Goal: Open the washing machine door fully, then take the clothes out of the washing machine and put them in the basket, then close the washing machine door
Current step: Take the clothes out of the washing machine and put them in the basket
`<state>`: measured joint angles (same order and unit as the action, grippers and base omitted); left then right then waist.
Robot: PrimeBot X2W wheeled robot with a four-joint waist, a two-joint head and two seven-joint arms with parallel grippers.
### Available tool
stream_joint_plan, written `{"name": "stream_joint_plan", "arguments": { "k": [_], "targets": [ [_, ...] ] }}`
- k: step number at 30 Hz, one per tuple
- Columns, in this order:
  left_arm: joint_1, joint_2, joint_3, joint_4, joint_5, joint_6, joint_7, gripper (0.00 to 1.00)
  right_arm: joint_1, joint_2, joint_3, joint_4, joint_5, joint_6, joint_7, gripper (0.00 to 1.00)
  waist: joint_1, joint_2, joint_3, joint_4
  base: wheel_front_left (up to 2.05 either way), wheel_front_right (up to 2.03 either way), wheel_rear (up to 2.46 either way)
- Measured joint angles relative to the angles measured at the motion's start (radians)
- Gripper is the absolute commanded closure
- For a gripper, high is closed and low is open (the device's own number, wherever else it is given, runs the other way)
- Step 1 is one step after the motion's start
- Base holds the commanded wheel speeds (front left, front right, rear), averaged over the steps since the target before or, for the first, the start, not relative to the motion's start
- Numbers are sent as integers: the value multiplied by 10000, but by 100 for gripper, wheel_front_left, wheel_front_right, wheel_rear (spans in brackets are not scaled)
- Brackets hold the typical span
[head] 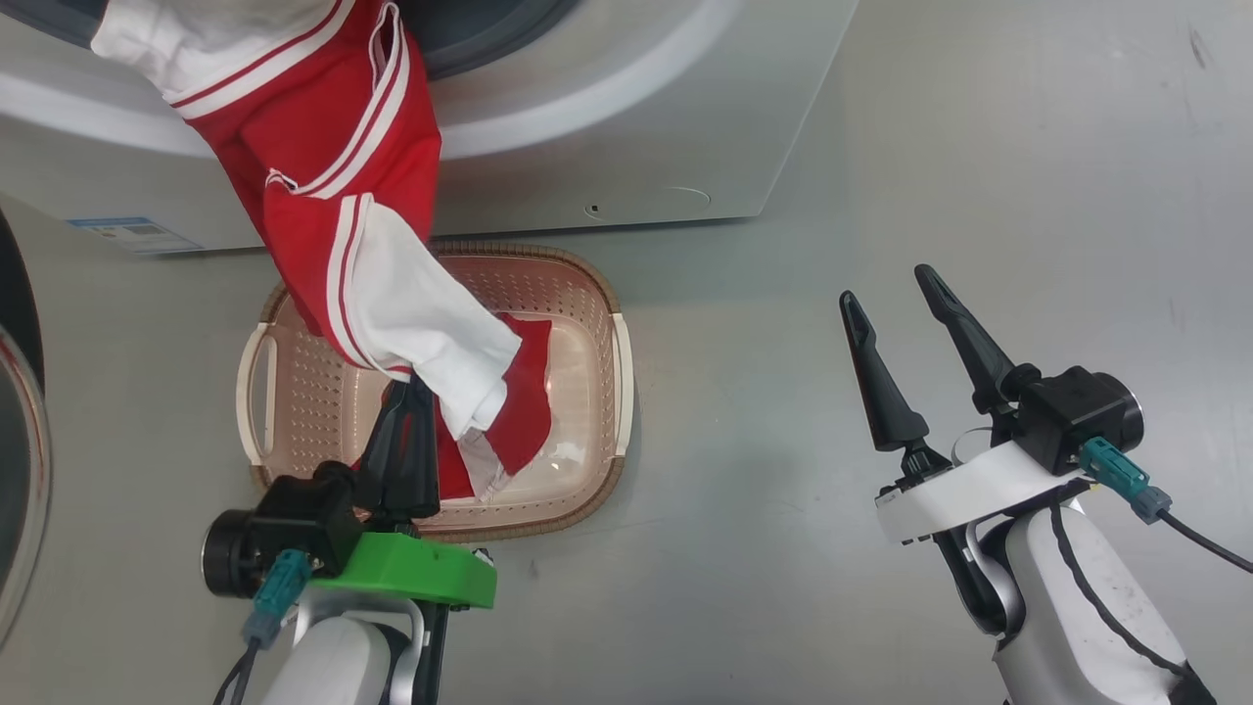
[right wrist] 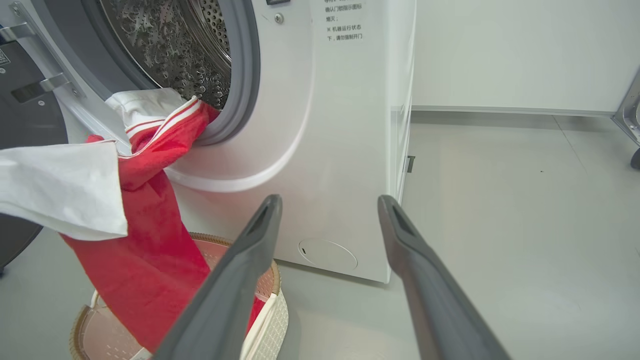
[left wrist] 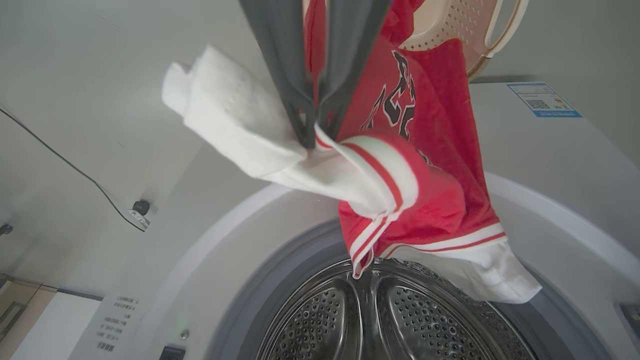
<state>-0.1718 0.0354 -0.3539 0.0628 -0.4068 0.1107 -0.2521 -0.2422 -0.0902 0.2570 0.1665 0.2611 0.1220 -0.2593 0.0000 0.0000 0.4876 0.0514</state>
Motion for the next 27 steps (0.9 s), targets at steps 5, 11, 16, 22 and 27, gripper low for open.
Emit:
{"name": "stream_joint_plan", "arguments": {
  "k": [5,11,16,22,27],
  "targets": [
    [42,19,-98,698,-73,2,0,100,-4,8,19,-48,0,0,0,0,0,0,170,-107,0,0,0],
    [-40,23,-61,1674,-230,75,2,100,-115,25,104,-128,4,0,0,0,0,0,465,-296,0,0,0],
    [-552,21,25,2527,-360,75,0,100,-265,40,163,-201,10,0,0,0,0,0,734,-497,0,0,0],
    [-1187,19,387,3568,-418,75,36,100,-433,125,215,-242,117,0,0,0,0,0,1083,-837,0,0,0],
    [-1672,15,543,4289,-431,75,165,100,-529,128,159,-257,128,0,0,0,0,0,1367,-1048,0,0,0]
  ]
}}
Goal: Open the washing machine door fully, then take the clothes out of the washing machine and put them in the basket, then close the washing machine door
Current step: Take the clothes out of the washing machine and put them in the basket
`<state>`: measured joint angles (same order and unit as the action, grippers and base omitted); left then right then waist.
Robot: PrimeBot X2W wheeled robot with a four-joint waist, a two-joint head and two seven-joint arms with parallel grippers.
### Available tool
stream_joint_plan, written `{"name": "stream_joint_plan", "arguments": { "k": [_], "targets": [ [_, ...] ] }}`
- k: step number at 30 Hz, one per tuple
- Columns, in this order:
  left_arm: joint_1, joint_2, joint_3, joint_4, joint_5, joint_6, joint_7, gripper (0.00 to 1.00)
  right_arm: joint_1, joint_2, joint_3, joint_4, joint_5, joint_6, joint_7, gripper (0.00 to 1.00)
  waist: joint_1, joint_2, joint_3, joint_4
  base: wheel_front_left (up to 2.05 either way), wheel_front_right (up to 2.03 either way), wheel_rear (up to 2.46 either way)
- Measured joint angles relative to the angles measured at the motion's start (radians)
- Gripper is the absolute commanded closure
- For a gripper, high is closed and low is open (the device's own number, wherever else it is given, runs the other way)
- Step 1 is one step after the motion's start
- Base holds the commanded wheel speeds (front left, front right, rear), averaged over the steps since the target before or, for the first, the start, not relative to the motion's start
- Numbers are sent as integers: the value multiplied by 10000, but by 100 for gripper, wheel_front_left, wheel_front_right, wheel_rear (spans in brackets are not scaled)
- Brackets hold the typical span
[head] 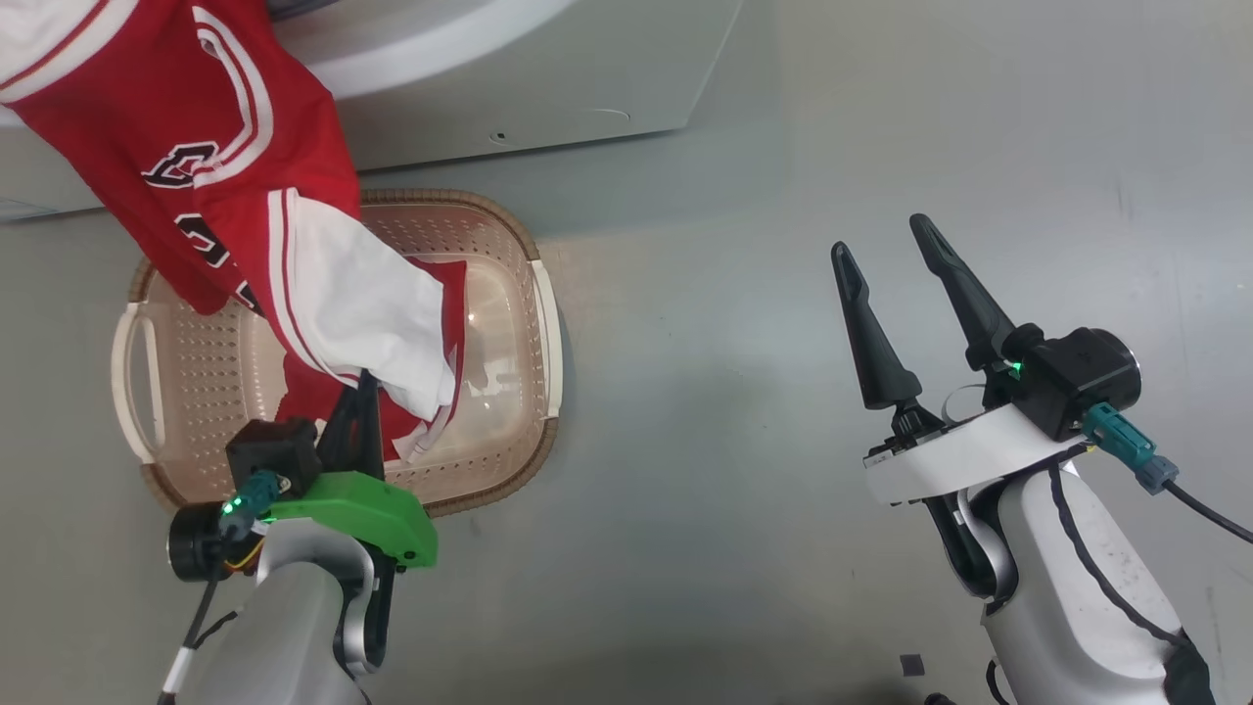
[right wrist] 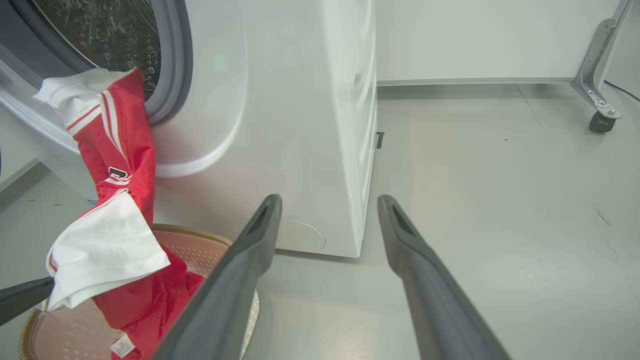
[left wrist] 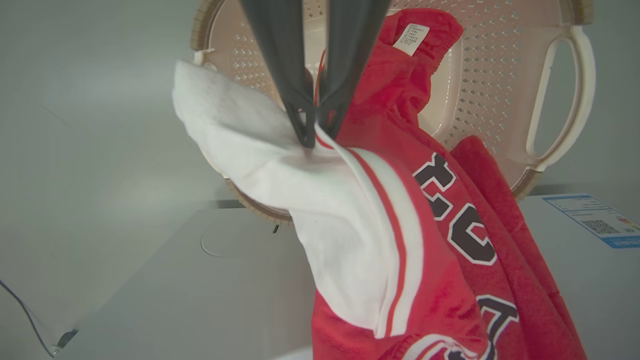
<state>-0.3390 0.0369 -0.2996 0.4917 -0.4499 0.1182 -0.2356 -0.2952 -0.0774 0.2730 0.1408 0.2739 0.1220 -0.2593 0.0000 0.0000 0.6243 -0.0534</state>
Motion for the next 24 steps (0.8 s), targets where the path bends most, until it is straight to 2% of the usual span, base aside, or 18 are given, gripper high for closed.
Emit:
{"name": "stream_joint_plan", "arguments": {
  "k": [11,24],
  "targets": [
    [-1489,-35,470,1900,-372,0,345,100,-437,48,81,-63,176,0,0,0,0,0,727,-422,0,0,0],
    [-2427,-44,456,3695,-849,2,861,100,-529,81,54,-8,247,0,0,0,0,0,1032,-695,0,0,0]
  ]
}}
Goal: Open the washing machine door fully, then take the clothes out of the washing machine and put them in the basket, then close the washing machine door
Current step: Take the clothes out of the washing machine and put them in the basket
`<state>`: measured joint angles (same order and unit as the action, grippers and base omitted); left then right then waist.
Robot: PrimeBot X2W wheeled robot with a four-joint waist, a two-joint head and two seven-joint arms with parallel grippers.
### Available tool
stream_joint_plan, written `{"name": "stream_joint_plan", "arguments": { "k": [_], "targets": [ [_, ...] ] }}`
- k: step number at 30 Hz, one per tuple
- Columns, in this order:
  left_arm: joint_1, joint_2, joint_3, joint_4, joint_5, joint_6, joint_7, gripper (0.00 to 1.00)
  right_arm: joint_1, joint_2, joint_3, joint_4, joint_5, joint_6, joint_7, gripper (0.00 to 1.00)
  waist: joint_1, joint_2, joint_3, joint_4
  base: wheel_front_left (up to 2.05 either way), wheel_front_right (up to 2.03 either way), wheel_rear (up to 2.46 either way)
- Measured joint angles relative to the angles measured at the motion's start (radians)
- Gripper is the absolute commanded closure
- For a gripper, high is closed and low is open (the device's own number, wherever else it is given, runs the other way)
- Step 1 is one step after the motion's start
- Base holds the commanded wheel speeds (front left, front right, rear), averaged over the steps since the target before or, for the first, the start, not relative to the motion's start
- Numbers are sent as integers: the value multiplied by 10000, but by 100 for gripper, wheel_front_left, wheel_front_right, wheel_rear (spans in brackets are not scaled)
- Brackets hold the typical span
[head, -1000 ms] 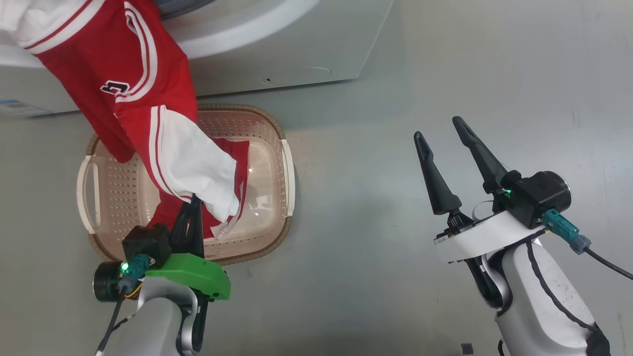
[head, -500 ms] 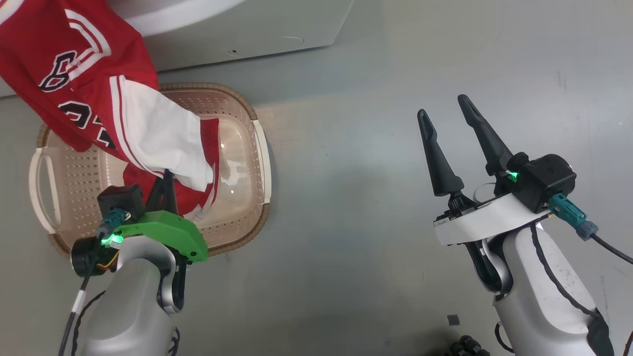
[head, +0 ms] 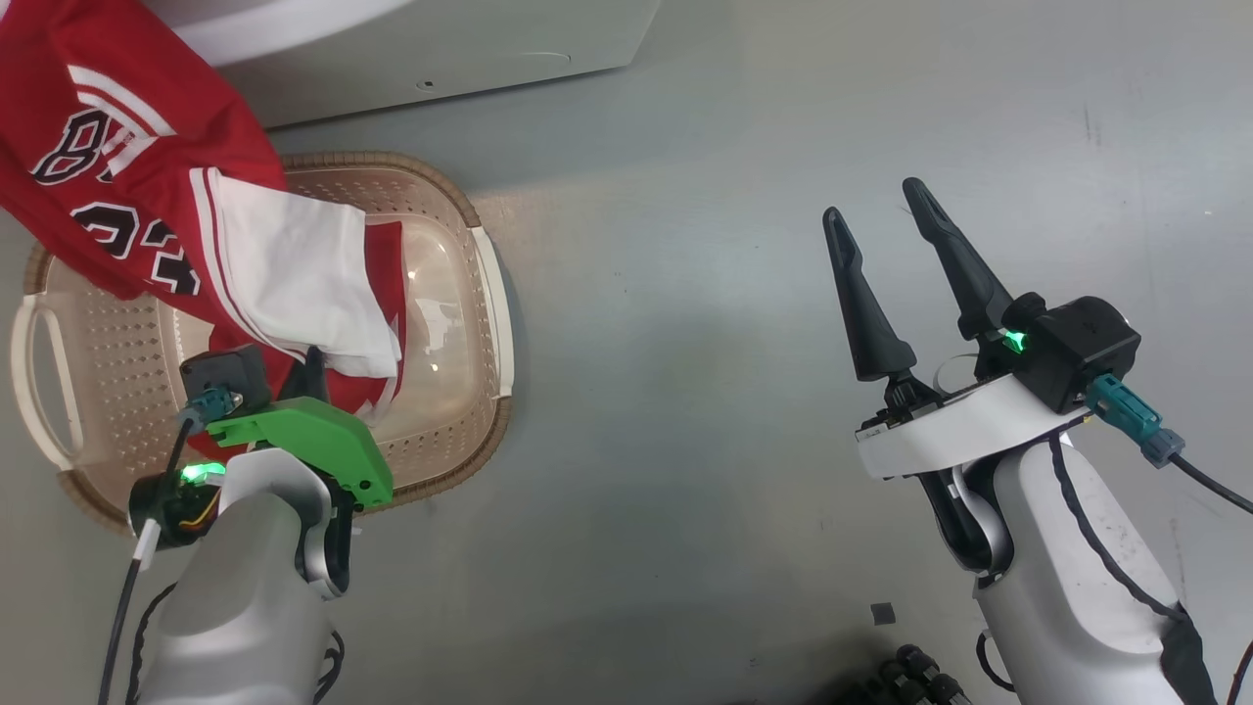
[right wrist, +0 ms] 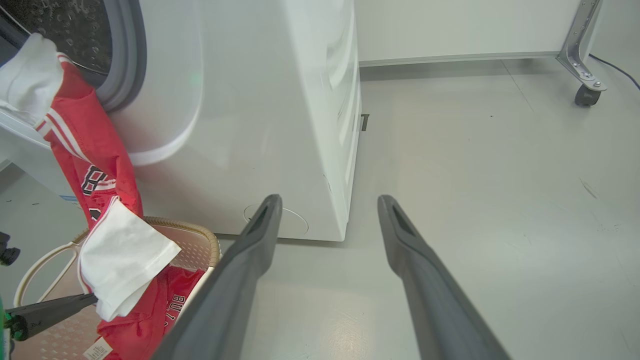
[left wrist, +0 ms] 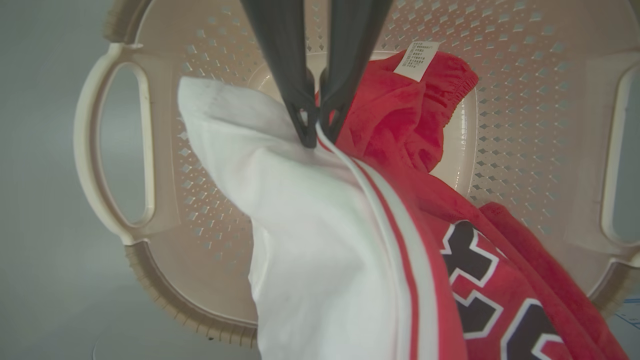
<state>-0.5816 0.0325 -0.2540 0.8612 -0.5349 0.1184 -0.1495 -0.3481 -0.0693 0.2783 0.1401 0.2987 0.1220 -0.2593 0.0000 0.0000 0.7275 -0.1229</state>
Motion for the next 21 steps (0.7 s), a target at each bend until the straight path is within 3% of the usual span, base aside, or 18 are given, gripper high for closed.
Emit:
{"name": "stream_joint_plan", "arguments": {
  "k": [9,10,11,12,13,21],
  "targets": [
    [-409,-2,-102,675,-173,0,-104,100,-163,25,75,75,4,0,0,0,0,0,50,-75,0,0,0],
    [-428,-2,-123,721,-205,0,-127,61,-167,27,81,82,4,0,0,0,0,0,45,-75,0,0,0],
    [-445,-2,-150,748,-213,0,-211,49,-172,27,84,90,4,0,0,0,0,0,39,-74,0,0,0],
    [-470,-2,-178,782,-228,0,-257,5,-174,27,86,100,4,0,0,0,0,0,31,-71,0,0,0],
    [-501,-2,-207,811,-257,0,-307,0,-174,27,86,109,4,0,0,0,0,0,22,-66,0,0,0],
    [-825,-10,-449,924,-267,-8,-782,0,-189,29,71,159,17,0,0,0,0,0,-91,8,0,0,0]
  ]
}}
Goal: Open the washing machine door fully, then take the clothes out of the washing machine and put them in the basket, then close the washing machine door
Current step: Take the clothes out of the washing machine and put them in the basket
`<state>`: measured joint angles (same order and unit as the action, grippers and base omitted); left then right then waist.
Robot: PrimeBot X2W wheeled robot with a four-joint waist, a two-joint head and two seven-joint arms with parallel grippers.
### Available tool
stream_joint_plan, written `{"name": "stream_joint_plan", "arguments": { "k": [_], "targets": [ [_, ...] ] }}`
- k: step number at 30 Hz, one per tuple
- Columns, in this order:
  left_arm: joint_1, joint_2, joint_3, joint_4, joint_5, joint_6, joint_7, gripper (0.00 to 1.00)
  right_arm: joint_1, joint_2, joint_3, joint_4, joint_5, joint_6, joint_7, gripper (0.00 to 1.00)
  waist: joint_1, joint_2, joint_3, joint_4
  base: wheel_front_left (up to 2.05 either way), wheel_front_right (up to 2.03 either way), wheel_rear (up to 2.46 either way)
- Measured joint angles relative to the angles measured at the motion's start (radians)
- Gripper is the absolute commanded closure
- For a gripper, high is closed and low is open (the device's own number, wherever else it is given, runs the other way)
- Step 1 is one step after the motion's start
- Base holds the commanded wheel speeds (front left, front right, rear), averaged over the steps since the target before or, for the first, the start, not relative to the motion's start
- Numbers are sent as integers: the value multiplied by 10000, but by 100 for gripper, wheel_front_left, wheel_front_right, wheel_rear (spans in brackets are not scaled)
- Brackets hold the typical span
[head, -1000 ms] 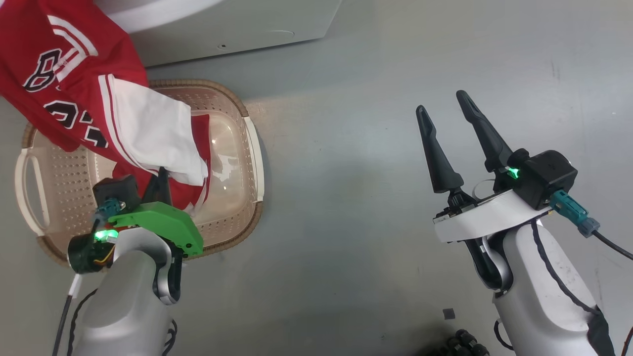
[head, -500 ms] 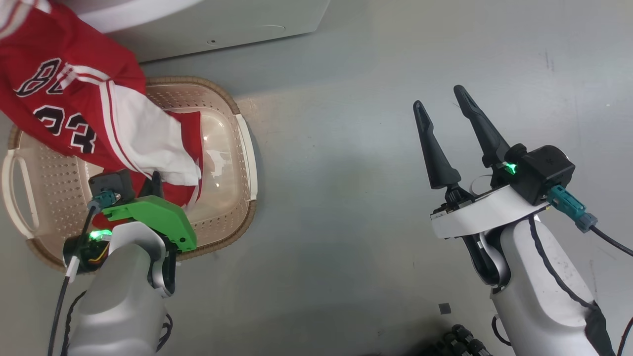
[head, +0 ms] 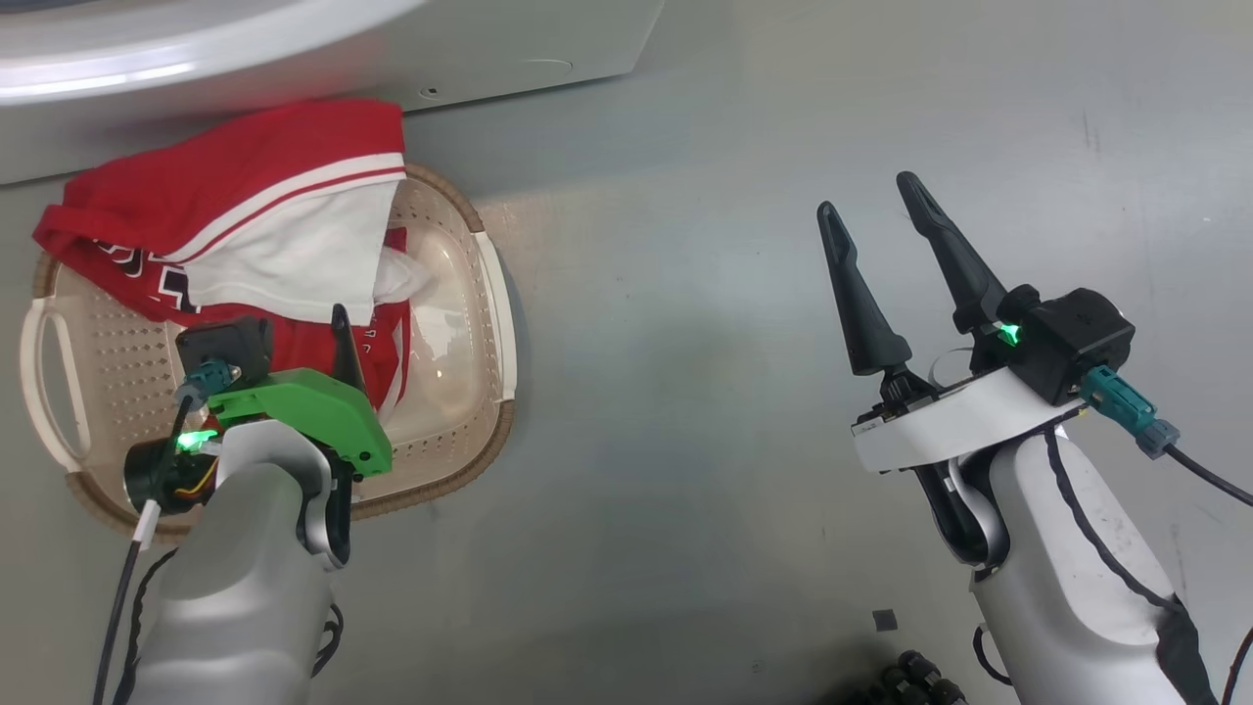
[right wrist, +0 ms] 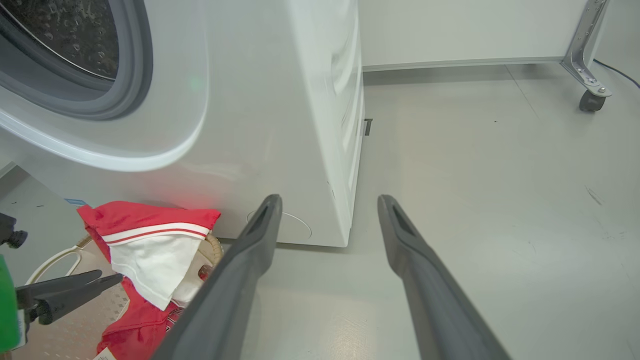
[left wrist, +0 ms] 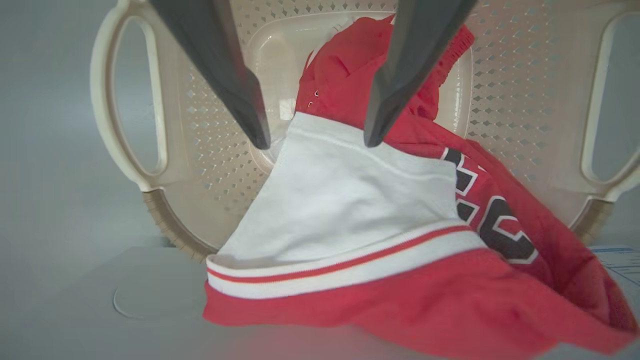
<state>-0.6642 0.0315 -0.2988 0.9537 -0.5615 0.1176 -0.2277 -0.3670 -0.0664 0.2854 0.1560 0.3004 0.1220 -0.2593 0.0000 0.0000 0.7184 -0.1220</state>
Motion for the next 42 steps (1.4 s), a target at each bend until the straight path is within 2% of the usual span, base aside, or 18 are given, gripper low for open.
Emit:
{"name": "stream_joint_plan", "arguments": {
  "k": [16,17,18,27,42],
  "targets": [
    [62,-25,-575,-608,265,-362,-215,0,86,-65,-376,178,-2,0,0,0,0,0,-713,353,0,0,0],
    [97,-27,-562,-819,280,-362,-215,0,115,-94,-428,190,-2,0,0,0,0,0,-771,392,0,0,0],
    [135,-36,-433,-1586,389,-351,-215,0,232,-171,-539,198,-19,0,0,0,0,0,-954,530,0,0,0],
    [1009,-44,25,-3714,1057,-244,-222,0,740,-215,-727,293,-111,0,0,0,0,0,-1802,1060,0,0,0],
    [2313,-40,359,-5586,2119,-159,-244,0,1370,-107,-953,324,-146,0,0,0,0,0,-2854,1317,0,0,0]
  ]
}}
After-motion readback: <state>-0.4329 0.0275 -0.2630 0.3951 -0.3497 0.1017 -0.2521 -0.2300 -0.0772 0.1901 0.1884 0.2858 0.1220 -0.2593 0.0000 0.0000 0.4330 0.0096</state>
